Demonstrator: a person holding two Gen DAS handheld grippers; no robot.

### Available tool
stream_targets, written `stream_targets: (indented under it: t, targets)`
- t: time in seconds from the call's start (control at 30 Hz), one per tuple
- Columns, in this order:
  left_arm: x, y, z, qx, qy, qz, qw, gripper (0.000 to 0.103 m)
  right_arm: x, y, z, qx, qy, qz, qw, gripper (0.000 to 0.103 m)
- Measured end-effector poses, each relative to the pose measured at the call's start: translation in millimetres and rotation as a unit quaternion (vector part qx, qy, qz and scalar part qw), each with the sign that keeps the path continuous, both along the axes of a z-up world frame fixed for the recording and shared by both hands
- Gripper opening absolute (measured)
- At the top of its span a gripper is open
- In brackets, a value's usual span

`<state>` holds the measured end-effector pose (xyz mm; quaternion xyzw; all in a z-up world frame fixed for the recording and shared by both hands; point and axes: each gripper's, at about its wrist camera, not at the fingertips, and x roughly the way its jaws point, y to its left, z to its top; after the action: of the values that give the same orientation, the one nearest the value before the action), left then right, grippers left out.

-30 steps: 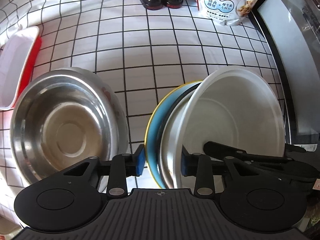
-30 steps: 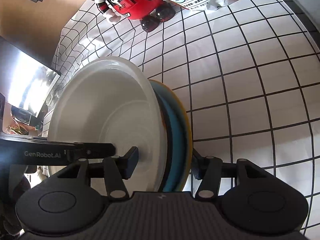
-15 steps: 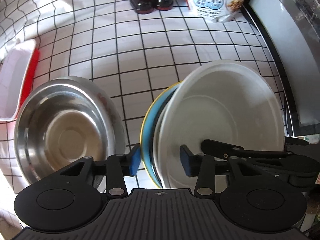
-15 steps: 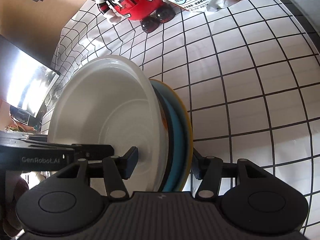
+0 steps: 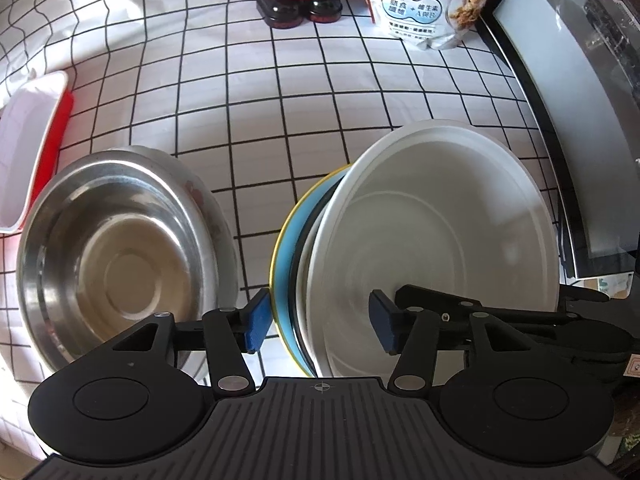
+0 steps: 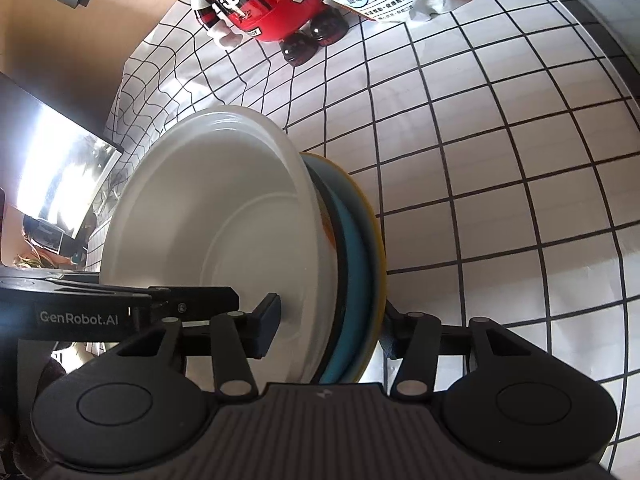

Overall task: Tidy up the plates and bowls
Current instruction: 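Keep both grippers clamped on the bowl stack rim and tilt it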

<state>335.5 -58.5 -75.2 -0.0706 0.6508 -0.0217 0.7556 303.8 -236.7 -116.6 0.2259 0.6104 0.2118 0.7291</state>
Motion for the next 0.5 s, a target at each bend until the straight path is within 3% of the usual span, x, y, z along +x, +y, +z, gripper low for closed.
stream_targets:
  t: [0.5]
  targets:
    - [4.1,-16.8,-5.8,0.011,0.005,-0.03,0.9995,0.058,-1.2,-15.2,-4.4,0.019,0.02,-0.017,0.999,0.05]
